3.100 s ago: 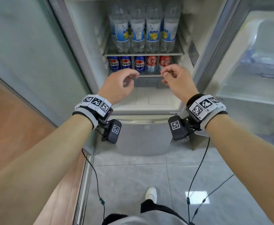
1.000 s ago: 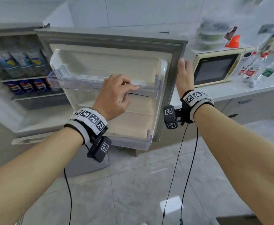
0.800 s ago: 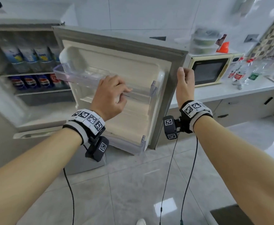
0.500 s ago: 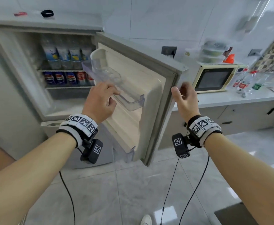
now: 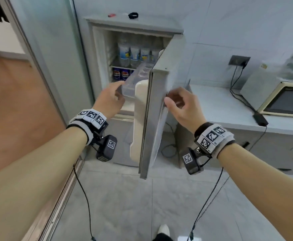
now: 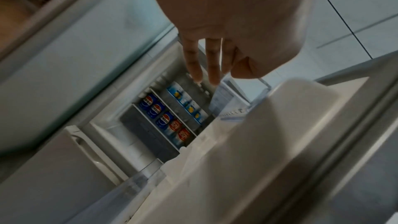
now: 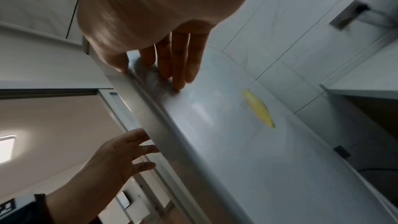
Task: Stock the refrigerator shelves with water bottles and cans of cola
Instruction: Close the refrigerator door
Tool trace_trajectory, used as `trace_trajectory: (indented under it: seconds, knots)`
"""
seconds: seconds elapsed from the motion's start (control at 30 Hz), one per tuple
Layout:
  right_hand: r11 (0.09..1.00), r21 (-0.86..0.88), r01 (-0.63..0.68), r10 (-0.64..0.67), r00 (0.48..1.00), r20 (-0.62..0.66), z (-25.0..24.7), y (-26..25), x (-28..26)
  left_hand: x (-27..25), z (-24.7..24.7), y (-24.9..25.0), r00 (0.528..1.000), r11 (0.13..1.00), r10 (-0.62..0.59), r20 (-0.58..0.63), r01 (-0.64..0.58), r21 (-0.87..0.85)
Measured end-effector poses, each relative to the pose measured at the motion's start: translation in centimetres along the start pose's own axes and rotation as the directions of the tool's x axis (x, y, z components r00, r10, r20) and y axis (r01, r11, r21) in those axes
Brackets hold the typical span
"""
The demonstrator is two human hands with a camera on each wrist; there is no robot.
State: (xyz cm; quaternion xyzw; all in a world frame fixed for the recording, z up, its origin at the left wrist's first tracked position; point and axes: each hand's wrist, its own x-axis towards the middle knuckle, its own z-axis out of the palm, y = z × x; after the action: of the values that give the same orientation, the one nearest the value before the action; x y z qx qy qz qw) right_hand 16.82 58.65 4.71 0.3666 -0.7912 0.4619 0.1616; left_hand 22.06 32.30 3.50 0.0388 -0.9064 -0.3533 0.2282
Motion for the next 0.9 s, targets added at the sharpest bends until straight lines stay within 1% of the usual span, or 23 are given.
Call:
trace_trajectory:
  seconds: [0.07,0.13,0.27,0.33,0.43,0.53,0.67,0.77,0.8,0.9]
  knots:
    - [1.0,0.023,0.013,-0.014,0.998,0.055,2.2,-0.2,1.4,-0.3,-1.1,-2.3,0.996,0.997,-0.069,-0.056,0.066,-0.049]
    - [0.999,0.046,0.008,-0.012,0.996,0.093,4.2,-0.2,2.9,-0.6,-2.0,-4.3,0.987,0.993,-0.112,-0.112,0.108,-0.046]
    - [0.998,0.053,-0.032,0.021,0.982,0.187,7.8,1.0,6.4,-0.6,-3.2,-7.5,0.974,0.991,-0.133,-0.182,0.124,-0.059]
    - [0.998,0.046,-0.031,0.019,0.971,0.238,9.7,2.1,8.3,-0.1,-3.7,-9.0,0.972,0.992,-0.129,-0.196,0.125,-0.035]
    - [0.999,0.02,0.036,-0.04,0.956,0.29,12.4,3.8,11.4,1.3,-4.3,-10.7,0.971,0.989,-0.149,-0.184,0.149,-0.016]
    - [0.993,-0.023,0.118,-0.107,0.952,0.286,14.4,6.1,14.5,3.6,-4.8,-12.5,0.964,0.982,-0.189,-0.186,0.187,-0.028]
    - [0.965,-0.129,0.23,-0.193,0.95,0.246,16.2,8.6,18.3,7.3,-4.7,-15.7,0.928,0.953,-0.303,-0.216,0.299,-0.048]
    - [0.909,-0.251,0.332,-0.267,0.928,0.26,17.3,10.0,20.3,10.4,-3.7,-17.1,0.895,0.928,-0.37,-0.248,0.371,-0.044]
    - [0.889,-0.293,0.352,-0.271,0.92,0.283,17.7,10.4,21.0,11.4,-3.3,-17.5,0.886,0.92,-0.388,-0.252,0.39,-0.044]
    - [0.847,-0.393,0.358,-0.215,0.907,0.361,19.1,11.7,22.5,14.7,-2.6,-18.5,0.846,0.878,-0.477,-0.24,0.469,-0.093]
